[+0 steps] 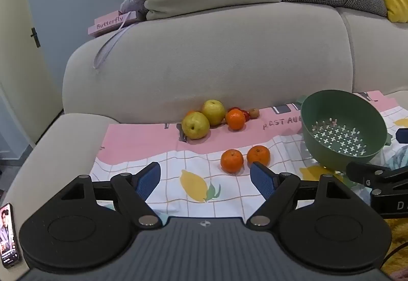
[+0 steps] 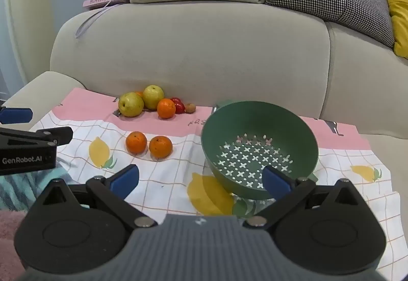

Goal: Organize fruits

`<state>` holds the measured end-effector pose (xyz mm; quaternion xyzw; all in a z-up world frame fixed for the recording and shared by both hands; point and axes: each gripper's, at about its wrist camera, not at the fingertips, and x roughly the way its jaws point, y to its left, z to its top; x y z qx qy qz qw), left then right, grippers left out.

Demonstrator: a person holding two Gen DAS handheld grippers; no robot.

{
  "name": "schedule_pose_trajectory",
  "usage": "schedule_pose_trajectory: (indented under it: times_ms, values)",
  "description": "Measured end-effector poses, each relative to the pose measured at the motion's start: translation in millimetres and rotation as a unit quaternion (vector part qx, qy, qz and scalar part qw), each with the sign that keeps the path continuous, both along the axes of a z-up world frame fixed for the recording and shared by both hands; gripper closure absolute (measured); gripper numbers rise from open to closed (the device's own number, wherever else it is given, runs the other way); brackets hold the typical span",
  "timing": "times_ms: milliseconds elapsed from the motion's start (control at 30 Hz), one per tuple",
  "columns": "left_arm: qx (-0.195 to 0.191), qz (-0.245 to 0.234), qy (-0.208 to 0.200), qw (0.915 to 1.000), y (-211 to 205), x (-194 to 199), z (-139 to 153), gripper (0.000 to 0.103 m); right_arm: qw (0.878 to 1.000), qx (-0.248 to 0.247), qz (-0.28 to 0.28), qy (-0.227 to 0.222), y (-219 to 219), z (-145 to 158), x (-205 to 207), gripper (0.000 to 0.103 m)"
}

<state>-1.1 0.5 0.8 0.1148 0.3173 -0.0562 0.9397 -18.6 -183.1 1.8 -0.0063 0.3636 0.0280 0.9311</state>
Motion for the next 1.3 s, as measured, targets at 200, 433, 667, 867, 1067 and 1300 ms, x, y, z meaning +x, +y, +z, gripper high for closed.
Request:
schedule_pose_trajectory:
  times_ms: [200,433,667,867,1067,1300]
  values:
    - [-0.007,-0.005,0.016,0.9998,0,2,-3,0.012,1.0,0.0,0.001,0.0,-1,4,-2,0.004]
    - [-0.005,-0.01,0.014,0.9998,-3,-1,-2,0.012,1.0,-0.005,-0.002,0.0,-1,-3,-3,0.004]
    - [-0.006,-0.008,0.014,0.9999,-4,-1,-1,0.012,1.0,-0.01,-0.002,0.002,0,1,-4,0.004]
    - [-0.004,-0.007,0.014,0.9999,-5,-1,-1,0.012,1.0,-0.013,-0.002,0.007,1,2,-3,0.004]
    - [-0.006,-0.007,0.017,0.9998,-1,0,-1,0.012,1.0,-0.016,0.0,0.013,1,1,-1,0.004]
    - [-0.007,-0.007,0.02,0.9997,0,1,-2,0.012,1.0,-0.018,-0.002,0.018,1,0,1,0.004]
